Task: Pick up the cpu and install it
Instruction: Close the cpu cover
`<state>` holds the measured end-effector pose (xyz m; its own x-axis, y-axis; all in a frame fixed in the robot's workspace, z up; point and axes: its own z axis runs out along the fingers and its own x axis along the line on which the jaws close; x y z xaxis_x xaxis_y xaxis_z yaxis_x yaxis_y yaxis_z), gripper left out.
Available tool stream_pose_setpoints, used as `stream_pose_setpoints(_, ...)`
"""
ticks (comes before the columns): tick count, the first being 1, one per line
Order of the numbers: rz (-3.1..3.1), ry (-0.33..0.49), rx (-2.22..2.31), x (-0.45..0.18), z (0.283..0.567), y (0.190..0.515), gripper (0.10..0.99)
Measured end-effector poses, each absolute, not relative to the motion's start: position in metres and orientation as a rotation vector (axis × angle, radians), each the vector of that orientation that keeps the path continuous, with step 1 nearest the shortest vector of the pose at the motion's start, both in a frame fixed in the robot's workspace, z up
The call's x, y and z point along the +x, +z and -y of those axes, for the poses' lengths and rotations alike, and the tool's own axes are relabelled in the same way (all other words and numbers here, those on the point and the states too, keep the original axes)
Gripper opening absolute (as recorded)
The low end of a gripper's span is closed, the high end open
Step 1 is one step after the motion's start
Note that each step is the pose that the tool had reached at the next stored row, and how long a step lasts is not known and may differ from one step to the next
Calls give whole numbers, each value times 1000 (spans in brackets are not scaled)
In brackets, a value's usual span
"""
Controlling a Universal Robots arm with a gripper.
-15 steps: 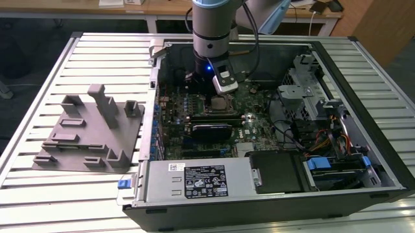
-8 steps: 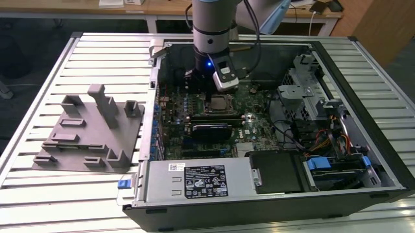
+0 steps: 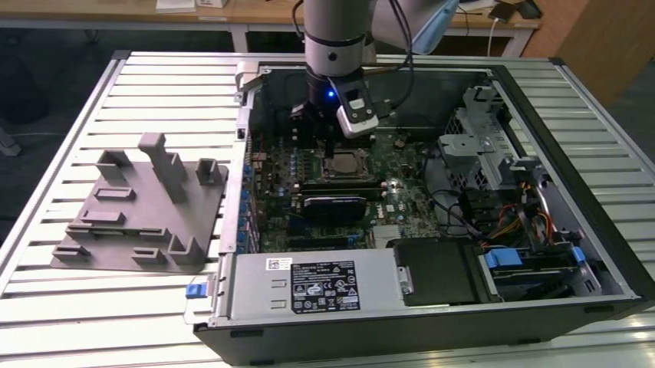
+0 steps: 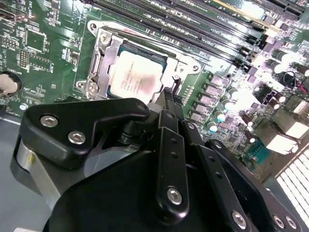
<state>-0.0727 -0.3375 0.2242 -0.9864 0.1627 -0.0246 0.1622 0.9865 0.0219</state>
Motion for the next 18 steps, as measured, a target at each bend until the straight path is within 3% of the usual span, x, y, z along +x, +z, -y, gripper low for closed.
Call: stream_pose_setpoints(18,-3105,30,254,-43,337,226,106)
